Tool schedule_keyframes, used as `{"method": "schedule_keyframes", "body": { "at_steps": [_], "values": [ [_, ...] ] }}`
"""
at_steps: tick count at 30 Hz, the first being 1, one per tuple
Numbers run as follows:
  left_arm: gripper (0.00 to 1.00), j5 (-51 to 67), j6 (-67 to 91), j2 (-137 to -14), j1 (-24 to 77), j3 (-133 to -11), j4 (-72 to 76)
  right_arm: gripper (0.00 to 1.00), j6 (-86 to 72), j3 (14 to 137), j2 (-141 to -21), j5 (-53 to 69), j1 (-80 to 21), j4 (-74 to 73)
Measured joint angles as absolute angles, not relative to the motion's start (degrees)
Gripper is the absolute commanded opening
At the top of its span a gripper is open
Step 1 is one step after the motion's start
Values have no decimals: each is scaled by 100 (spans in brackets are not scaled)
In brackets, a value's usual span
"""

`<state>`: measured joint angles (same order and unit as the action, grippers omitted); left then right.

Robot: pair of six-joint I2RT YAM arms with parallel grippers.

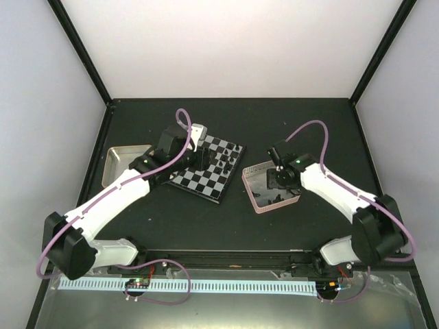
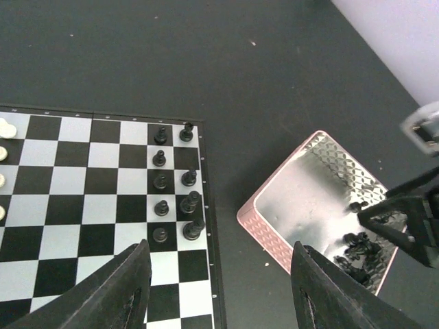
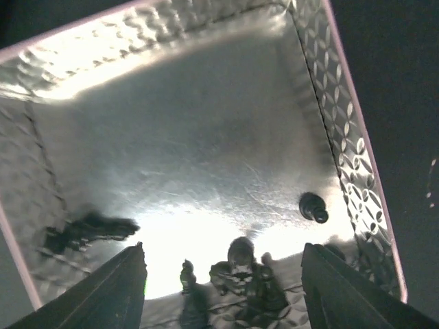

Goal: Set up the chess pieces on the board
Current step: Pick up the chess piece from the storage box, then place the chess piece on the chessboard.

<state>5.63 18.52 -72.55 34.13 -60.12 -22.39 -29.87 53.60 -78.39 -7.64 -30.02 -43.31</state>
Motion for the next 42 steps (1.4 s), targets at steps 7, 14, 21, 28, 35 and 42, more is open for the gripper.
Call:
{"method": "schedule_keyframes", "body": {
  "at_steps": [7, 14, 21, 28, 35, 42],
  "values": [
    [57, 840, 1872, -7100, 3402, -5771, -1925, 42, -2858, 5612, -8720, -773, -2980, -4803],
    [57, 989, 1868, -7113, 3367, -5771, -1929, 33, -2845, 5610, -9166, -550, -2980, -4772],
    [57, 980, 1861, -7113, 3330, -5771, -1944, 12, -2845, 5542, -9494, -554, -2976, -4676],
    [57, 838, 1861, -6973, 3212, -5771, -1966, 2, -2858, 5559, -9472, -593, -2976, -4676],
    [57, 480, 1977, -6541, 3188, -5769, -1966, 3, -2873, 5992, -8943, -460, -3122, -4871],
    [58, -130, 2193, -5784, 3183, -5575, -1951, 4, -2982, 6842, -8973, -196, -4106, -4849]
  ]
}}
